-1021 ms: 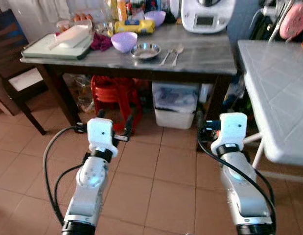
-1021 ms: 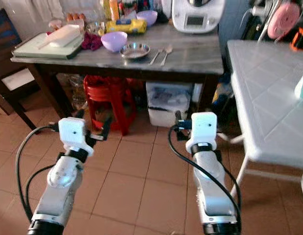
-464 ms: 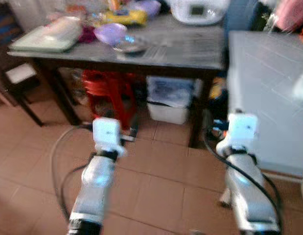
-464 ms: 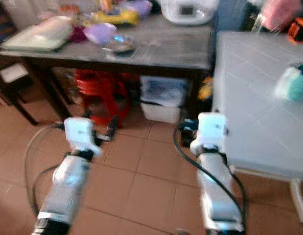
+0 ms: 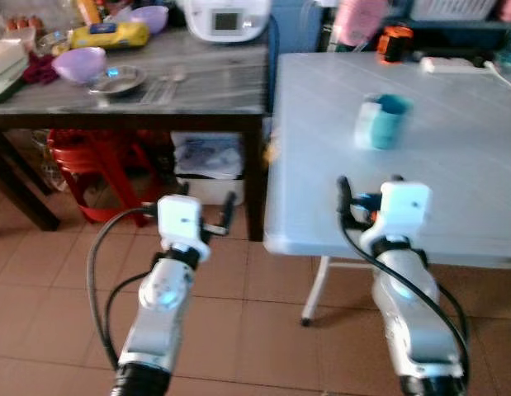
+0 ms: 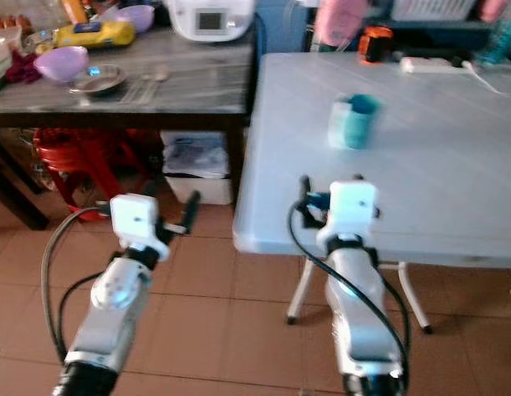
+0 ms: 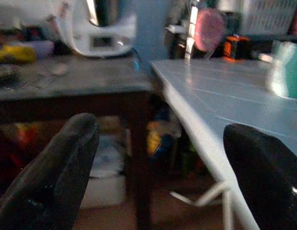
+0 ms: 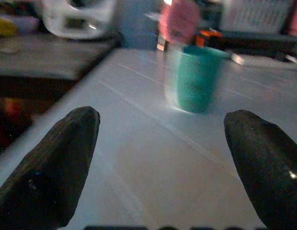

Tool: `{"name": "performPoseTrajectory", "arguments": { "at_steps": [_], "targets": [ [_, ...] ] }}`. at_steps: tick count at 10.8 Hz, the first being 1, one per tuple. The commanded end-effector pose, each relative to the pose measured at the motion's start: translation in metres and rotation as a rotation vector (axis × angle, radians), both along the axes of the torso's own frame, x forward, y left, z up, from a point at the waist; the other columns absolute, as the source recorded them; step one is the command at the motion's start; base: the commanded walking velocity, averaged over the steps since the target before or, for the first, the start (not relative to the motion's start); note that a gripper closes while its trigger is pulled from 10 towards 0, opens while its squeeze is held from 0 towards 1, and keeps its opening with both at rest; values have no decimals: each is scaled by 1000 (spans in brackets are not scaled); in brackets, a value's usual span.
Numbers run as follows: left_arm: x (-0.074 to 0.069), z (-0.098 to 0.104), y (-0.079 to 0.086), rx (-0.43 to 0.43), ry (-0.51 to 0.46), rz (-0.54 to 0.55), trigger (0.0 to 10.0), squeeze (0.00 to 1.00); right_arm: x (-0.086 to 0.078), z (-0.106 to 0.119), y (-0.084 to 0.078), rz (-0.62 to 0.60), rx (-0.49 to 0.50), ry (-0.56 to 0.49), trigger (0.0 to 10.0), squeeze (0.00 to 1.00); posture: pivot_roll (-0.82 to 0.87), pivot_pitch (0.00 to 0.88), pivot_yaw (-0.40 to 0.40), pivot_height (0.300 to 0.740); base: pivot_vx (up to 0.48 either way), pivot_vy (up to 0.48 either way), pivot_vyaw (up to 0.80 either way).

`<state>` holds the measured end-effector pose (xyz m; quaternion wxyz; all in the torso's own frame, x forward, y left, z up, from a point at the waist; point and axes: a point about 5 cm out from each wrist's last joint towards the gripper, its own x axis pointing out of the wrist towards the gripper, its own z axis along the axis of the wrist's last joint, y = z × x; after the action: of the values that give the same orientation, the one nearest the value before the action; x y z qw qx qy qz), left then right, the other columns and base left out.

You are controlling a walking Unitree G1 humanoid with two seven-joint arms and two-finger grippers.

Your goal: Setting the table

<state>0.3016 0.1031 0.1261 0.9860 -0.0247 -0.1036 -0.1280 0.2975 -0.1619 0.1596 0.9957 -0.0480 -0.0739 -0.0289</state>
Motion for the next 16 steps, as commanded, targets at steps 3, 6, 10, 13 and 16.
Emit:
{"name": "performPoseTrajectory", "arguments": {
  "at_steps": [3,6,10,13,16],
  "targets": [
    [2,1,3,0,-12,5,10000,0,1,1,7,18,8,-7,10000,0,-148,129,72,740,0,-203,0],
    [3,6,-2,-5,-47,-70,10000,0,5,1,6,18,8,-12,10000,0,-144,117,76,740,0,0,0],
    [4,7,-3,-31,-53,-110,10000,0,8,4,6,16,5,-26,10000,0,-150,102,78,740,398,0,0],
    [3,7,-5,-36,-55,-132,10000,0,8,4,5,11,5,-30,10000,0,-155,103,82,740,480,0,0],
    [3,6,-6,-41,-51,-139,10000,0,9,3,4,5,2,-29,10000,0,-155,105,81,740,457,0,0]
  ]
}}
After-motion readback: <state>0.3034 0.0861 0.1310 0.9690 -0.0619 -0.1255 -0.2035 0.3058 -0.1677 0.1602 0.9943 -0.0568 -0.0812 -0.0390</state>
